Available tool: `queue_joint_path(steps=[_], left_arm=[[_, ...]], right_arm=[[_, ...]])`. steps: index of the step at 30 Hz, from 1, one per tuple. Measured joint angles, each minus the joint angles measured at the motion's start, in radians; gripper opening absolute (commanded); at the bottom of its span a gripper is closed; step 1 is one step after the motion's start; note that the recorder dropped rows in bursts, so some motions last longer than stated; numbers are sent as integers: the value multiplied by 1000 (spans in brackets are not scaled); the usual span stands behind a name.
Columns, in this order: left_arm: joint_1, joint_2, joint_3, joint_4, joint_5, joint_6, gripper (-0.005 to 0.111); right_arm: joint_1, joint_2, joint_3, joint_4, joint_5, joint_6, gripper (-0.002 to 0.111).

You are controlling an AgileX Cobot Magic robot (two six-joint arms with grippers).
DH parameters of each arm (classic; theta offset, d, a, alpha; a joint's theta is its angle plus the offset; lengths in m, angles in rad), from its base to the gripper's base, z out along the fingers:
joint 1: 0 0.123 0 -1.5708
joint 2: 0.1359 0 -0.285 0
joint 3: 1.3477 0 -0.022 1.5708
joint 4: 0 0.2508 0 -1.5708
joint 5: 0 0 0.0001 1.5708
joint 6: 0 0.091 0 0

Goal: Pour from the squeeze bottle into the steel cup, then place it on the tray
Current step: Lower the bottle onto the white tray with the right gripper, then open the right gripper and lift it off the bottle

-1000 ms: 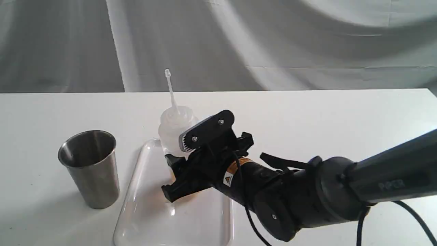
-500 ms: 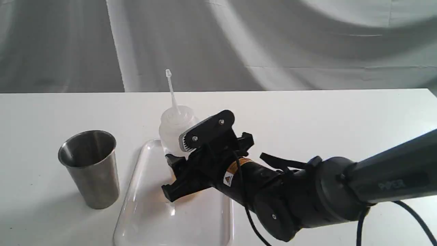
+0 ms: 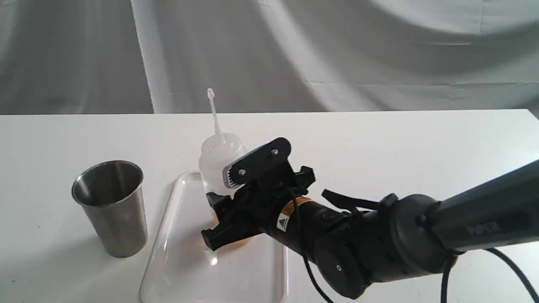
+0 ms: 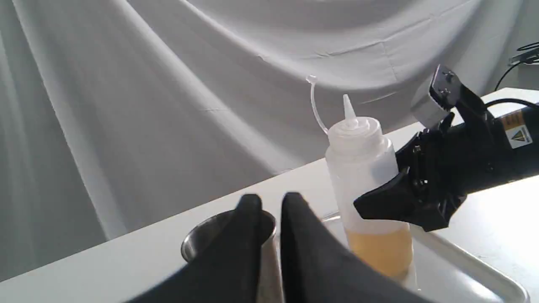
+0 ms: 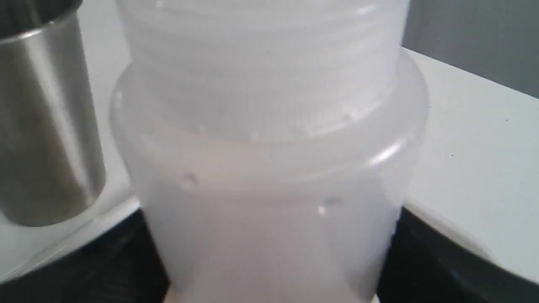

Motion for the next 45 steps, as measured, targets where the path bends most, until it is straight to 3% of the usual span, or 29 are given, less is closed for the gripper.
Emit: queue_joint_path(steps=[5, 11, 15, 45], left_arm=[[0, 0, 0, 0, 0, 0, 8], [0, 0, 0, 0, 0, 0, 8], [0, 0, 0, 0, 0, 0, 8], [0, 0, 0, 0, 0, 0, 8]], right_arm=[[0, 0, 0, 4, 0, 0, 58], [0, 0, 0, 28, -7, 0, 85], [0, 0, 0, 47, -19, 0, 93], [0, -91, 0, 102, -123, -96, 94]])
